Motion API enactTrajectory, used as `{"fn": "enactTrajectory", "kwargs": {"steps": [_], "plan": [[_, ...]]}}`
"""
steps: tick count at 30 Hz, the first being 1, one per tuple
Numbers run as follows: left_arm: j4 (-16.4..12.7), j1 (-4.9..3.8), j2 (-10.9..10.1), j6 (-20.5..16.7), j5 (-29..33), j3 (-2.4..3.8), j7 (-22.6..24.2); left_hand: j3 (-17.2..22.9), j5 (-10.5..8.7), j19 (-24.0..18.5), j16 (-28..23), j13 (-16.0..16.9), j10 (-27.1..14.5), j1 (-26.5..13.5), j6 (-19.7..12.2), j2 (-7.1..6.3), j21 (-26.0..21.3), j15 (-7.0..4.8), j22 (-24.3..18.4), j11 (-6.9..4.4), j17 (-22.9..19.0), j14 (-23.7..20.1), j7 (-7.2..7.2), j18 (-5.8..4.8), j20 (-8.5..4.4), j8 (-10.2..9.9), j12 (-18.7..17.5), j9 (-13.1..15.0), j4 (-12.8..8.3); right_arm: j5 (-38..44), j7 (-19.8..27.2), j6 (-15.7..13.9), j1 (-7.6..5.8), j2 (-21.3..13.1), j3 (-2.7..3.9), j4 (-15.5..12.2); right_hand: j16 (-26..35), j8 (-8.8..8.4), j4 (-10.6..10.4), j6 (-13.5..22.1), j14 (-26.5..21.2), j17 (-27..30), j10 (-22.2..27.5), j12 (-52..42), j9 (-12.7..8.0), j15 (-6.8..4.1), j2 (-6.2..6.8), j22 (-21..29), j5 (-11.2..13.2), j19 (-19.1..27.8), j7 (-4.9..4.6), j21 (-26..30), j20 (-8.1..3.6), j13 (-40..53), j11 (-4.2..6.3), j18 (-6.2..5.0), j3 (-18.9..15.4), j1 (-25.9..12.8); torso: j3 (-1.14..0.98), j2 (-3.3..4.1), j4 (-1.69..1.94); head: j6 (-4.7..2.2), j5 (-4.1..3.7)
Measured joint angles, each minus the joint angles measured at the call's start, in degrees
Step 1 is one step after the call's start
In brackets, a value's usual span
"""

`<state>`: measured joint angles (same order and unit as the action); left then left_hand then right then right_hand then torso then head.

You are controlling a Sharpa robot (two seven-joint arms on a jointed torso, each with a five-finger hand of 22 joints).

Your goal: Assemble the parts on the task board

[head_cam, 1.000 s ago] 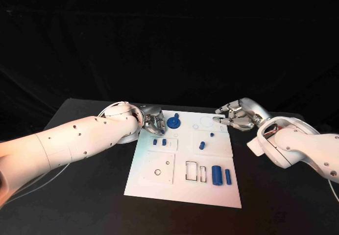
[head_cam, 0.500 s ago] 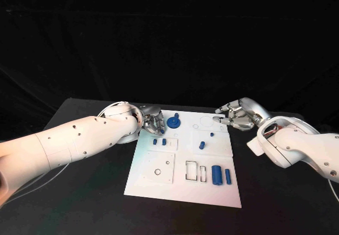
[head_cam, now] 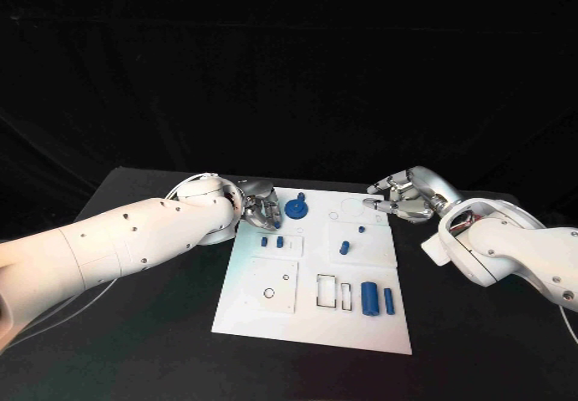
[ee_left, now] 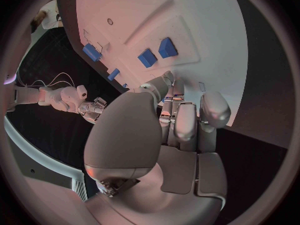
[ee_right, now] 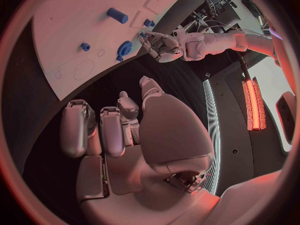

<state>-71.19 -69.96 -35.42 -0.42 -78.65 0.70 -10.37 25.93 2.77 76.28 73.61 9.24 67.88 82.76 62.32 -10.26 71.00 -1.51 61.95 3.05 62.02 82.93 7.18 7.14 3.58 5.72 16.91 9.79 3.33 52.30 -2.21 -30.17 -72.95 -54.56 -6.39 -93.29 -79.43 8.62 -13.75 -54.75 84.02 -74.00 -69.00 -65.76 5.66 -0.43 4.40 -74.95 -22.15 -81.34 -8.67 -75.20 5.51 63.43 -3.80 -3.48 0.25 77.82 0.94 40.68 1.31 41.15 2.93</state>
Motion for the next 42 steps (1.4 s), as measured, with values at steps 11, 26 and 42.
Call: {"fn": "enactTrajectory", "kwargs": {"steps": [11,26,42], "plan": [[0.1,0.0,-0.1,-0.1,0.2,0.0,0.0,0.3,0.0,0.0,0.0,0.0,0.0,-0.2,-1.0,-0.24,0.0,0.0,0.0,0.0,-0.3,0.0,0.0,0.0,0.0,-0.8,-0.5,-0.4,-0.3,0.7,-0.1,0.4,0.0,0.1,0.0,0.1,0.0,0.0,0.0,0.0,0.0,0.1,0.2,0.0,0.0,0.0,0.0,0.0,-0.2,0.0,0.0,0.0,0.0,-0.2,0.21,0.0,0.0,0.0,-0.01,-0.01,-0.01,-0.07,-0.11],[-1.4,0.01,-3.0,-1.2,1.4,0.07,0.2,0.6,0.0,-0.4,-0.1,0.0,0.2,-0.2,-1.2,-0.24,-0.3,0.24,-0.8,0.21,-1.1,-0.2,0.23,0.0,0.41,-1.0,-0.8,-0.5,-0.3,3.9,-1.3,2.0,0.02,0.2,0.0,1.7,7.1,0.88,1.6,-1.5,0.0,7.9,14.4,30.4,0.0,0.01,-0.76,0.0,3.3,3.8,-0.21,7.2,-0.31,-26.2,0.11,-1.36,5.1,7.4,-0.02,-0.06,-0.03,-0.41,-0.75],[-11.2,-0.4,-12.9,-15.2,36.0,0.67,11.9,-0.6,0.0,-13.4,-18.9,0.5,-0.8,-2.3,0.5,-0.5,-20.2,1.5,-23.9,1.23,-26.0,-11.8,0.82,2.71,1.55,-0.7,-2.3,-1.1,0.4,34.1,-8.2,12.2,0.81,3.1,0.03,4.0,4.6,-0.01,1.7,-5.3,0.0,4.8,6.4,53.1,-0.4,0.0,3.47,0.0,7.8,0.0,0.59,1.4,-0.01,-46.7,-0.29,-1.37,11.6,8.6,0.02,-0.03,-0.04,-1.11,-4.49]]}}
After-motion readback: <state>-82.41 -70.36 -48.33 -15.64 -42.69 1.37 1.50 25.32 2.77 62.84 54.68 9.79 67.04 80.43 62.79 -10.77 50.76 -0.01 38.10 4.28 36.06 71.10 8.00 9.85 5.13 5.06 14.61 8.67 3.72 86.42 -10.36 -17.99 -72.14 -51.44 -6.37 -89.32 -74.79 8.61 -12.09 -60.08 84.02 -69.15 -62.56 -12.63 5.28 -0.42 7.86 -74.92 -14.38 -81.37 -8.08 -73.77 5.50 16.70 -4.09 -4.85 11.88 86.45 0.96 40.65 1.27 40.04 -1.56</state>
